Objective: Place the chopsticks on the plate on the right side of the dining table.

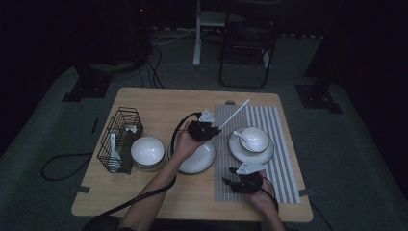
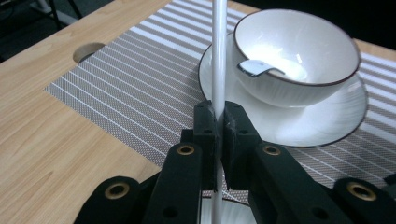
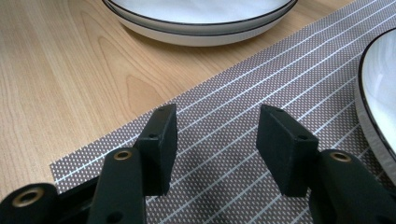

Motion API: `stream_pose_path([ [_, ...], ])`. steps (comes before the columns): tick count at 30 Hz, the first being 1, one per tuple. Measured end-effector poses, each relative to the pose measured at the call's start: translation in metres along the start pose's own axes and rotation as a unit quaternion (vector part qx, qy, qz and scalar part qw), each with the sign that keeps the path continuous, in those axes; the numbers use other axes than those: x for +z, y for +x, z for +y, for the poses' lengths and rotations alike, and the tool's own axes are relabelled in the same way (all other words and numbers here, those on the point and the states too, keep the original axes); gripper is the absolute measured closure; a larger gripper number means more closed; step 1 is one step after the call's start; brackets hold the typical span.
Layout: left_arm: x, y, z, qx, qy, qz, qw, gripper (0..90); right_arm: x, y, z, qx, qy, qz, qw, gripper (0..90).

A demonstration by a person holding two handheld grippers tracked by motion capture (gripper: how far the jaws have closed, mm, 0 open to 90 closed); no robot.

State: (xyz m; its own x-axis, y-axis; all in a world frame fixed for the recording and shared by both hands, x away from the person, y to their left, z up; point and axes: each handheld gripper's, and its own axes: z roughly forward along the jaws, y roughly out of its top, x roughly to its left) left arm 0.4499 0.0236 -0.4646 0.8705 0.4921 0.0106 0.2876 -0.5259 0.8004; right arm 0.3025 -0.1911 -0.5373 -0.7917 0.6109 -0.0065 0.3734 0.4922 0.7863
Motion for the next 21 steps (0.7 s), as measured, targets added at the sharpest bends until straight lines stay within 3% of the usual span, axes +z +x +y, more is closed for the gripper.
stream_pose_path([
  [21,0.032,0.002,-0.01,-0.013,0.03,-0.005,0.9995,85.9,0.003,0.002,-0.005,0.005,-0.001,-0.002,1.0,47.4],
])
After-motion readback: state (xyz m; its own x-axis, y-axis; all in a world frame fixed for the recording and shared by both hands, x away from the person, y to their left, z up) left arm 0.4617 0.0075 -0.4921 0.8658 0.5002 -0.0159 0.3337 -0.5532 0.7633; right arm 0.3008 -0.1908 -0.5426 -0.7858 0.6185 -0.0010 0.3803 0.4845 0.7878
